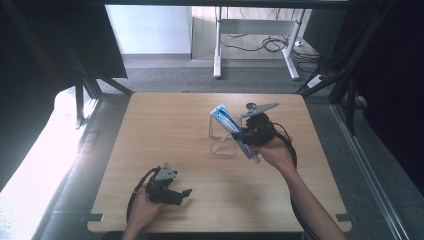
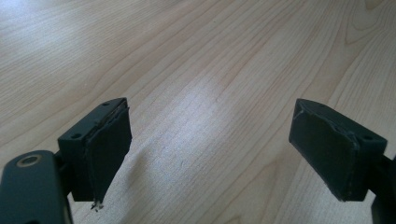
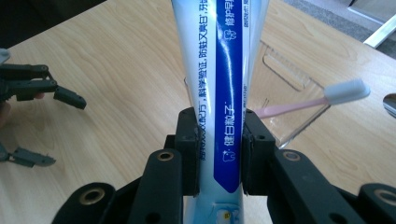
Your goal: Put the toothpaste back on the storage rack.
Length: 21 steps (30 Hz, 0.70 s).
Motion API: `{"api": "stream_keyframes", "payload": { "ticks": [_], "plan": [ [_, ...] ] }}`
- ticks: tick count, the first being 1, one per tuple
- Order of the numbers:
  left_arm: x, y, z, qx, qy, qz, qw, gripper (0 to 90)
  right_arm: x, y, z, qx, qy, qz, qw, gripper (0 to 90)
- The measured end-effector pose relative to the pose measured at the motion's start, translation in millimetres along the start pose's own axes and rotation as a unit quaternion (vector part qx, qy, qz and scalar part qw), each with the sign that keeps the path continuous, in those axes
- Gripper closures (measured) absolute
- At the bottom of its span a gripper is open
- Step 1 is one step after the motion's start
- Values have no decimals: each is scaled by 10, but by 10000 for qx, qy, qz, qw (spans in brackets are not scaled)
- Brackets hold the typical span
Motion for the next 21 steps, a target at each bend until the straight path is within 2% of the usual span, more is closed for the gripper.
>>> {"api": "stream_keyframes", "payload": {
  "ticks": [13,21],
  "plan": [
    [-10,12,-3,7,-9,-22,10000,134,89,-109,-257,314,-43,91,9995,736],
    [-20,55,-38,145,-15,-48,9999,133,121,-185,-389,473,-89,95,9988,736]
  ]
}}
Point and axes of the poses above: each handheld gripper's, and its own axes: y roughly backward along the jaws, z roughly out of its underside, x roughly to its right, the point moved 9 cm from there along -y, roughly forward along the jaws, and after that the axes turned 5 degrees about z, right-handed, at the moved point
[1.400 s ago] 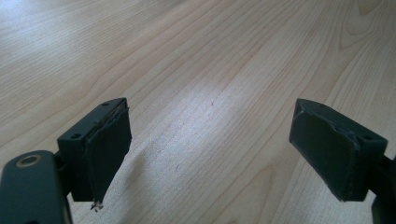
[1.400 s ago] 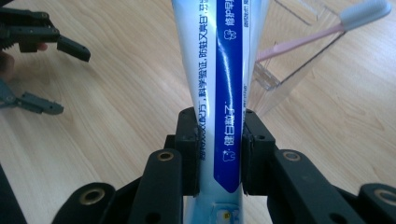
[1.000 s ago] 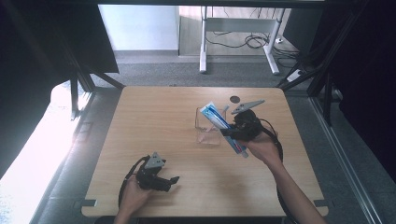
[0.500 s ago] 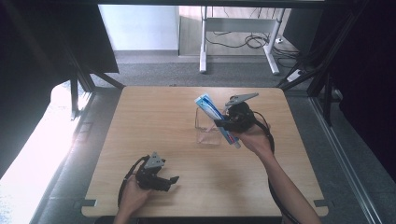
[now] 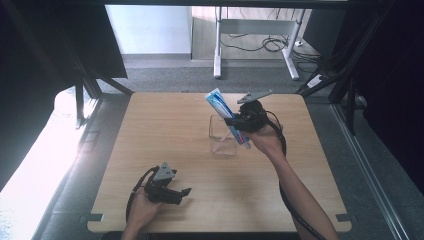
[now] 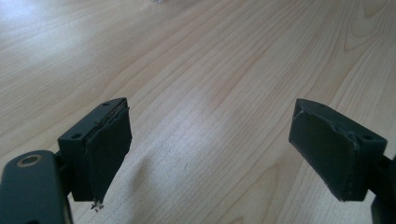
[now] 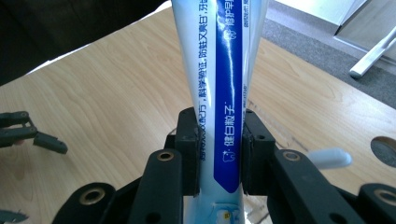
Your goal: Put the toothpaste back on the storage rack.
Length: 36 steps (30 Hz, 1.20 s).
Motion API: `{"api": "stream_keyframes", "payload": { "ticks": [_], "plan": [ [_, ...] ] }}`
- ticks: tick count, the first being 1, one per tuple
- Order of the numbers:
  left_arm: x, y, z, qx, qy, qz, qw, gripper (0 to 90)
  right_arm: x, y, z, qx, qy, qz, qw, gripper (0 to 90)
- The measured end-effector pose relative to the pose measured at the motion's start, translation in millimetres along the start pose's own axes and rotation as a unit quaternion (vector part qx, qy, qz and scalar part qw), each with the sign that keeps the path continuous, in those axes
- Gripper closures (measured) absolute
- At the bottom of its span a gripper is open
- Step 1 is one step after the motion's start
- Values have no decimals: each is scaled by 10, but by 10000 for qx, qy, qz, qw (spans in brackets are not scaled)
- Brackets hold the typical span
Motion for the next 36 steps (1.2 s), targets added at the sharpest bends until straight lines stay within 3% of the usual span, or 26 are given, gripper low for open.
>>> {"api": "stream_keyframes", "payload": {
  "ticks": [22,36],
  "plan": [
    [-8,-4,18,-21,28,35,10000,134,77,-373,-250,250,-42,56,9997,737],
    [-11,-7,26,-18,49,58,10000,134,166,-651,-165,212,-56,134,9997,737]
  ]
}}
Point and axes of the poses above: each handheld gripper's, and its own axes: y roughly backward along the jaws, z roughly out of its underside, x roughly to its right, the point moved 9 cm from there along -y, roughly forward along the jaws, and after that the axes turned 5 degrees about z, right-handed, at the moved point
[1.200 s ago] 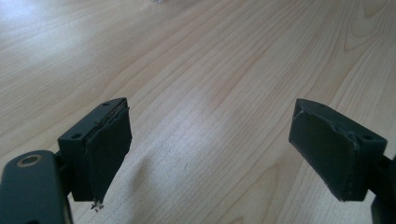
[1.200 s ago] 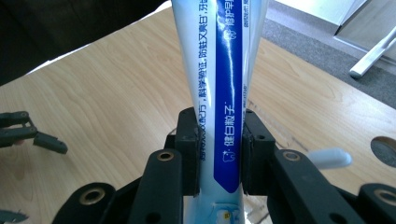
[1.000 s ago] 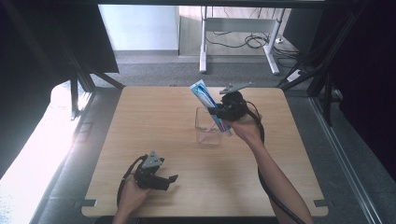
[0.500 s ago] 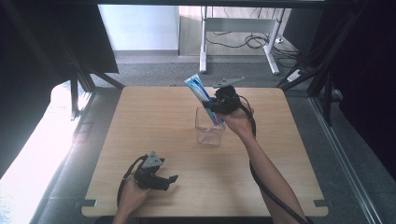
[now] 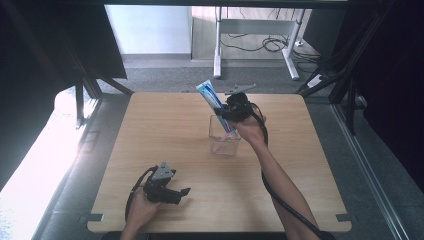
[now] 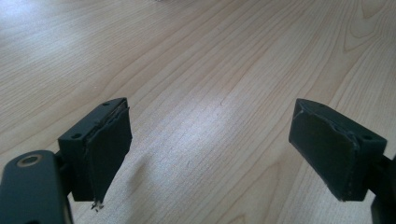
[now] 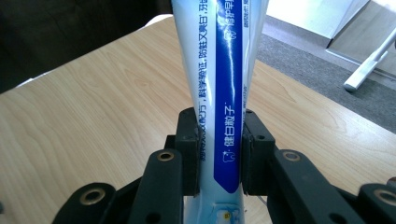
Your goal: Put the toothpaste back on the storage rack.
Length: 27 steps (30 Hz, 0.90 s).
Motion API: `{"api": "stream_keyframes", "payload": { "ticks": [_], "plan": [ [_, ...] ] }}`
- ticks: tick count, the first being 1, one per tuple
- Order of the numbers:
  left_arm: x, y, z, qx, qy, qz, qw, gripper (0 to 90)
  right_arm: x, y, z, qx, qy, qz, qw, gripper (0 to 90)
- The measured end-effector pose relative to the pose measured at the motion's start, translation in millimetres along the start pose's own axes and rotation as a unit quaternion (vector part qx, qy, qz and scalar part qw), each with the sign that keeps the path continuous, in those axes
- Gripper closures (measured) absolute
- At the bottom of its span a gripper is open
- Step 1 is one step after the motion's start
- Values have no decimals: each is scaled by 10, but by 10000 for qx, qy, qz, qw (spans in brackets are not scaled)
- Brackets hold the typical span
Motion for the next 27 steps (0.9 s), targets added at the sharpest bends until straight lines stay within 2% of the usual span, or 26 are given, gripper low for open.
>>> {"api": "stream_keyframes", "payload": {
  "ticks": [27],
  "plan": [
    [12,-36,23,-77,4,44,10000,135,4,-216,390,-109,243,-198,9994,733]
  ]
}}
Point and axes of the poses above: each handheld gripper's, and its own axes: y roughly backward along the jaws, z roughly out of its underside, x roughly to its right, the point moved 9 cm from there along -y, roughly forward along the jaws, and after that the axes turned 5 degrees about z, right-handed, at the moved point
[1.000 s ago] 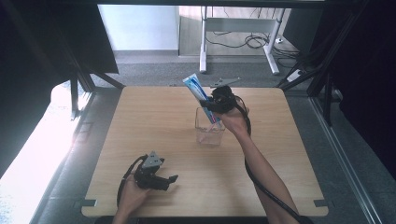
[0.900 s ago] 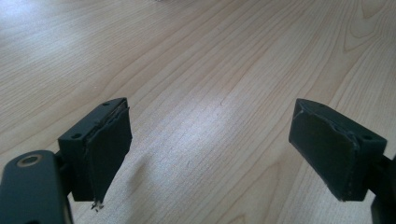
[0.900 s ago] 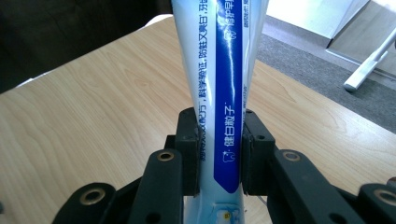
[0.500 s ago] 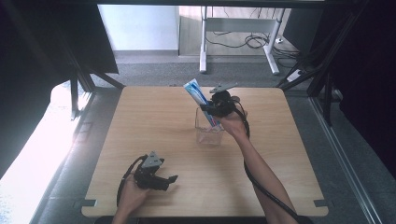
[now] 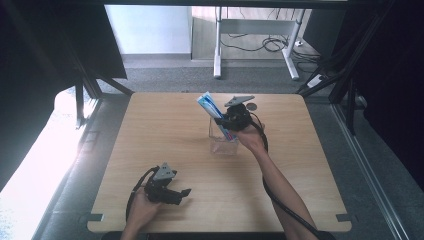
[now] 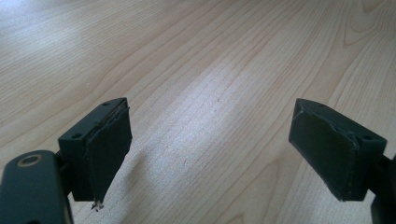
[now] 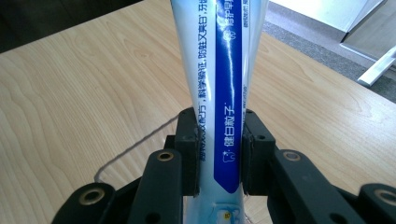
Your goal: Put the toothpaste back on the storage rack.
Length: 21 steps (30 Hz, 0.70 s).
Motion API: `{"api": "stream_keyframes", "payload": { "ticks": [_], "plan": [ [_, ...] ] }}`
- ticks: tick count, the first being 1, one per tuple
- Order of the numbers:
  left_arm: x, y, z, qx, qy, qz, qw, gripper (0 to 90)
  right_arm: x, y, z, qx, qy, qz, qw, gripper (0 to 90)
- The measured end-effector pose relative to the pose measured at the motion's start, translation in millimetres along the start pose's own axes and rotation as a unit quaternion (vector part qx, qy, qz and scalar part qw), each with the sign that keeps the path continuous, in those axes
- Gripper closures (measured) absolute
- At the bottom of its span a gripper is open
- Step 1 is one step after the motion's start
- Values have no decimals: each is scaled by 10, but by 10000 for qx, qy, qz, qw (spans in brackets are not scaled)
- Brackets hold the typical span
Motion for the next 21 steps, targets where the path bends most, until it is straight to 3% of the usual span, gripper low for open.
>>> {"api": "stream_keyframes", "payload": {
  "ticks": [6,21],
  "plan": [
    [-1,-2,2,-2,-3,3,10000,135,-25,-31,70,-48,78,-80,9999,728],
    [6,-17,6,-45,-41,-1,10000,135,-24,11,134,-130,-97,-314,9994,712]
  ]
}}
Point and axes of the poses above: each handheld gripper's, and its own axes: y roughly backward along the jaws, z roughly out of its underside, x roughly to its right, the point moved 9 cm from there along -y, roughly forward along the jaws, and after that the axes turned 5 degrees about z, right-handed, at the moved point
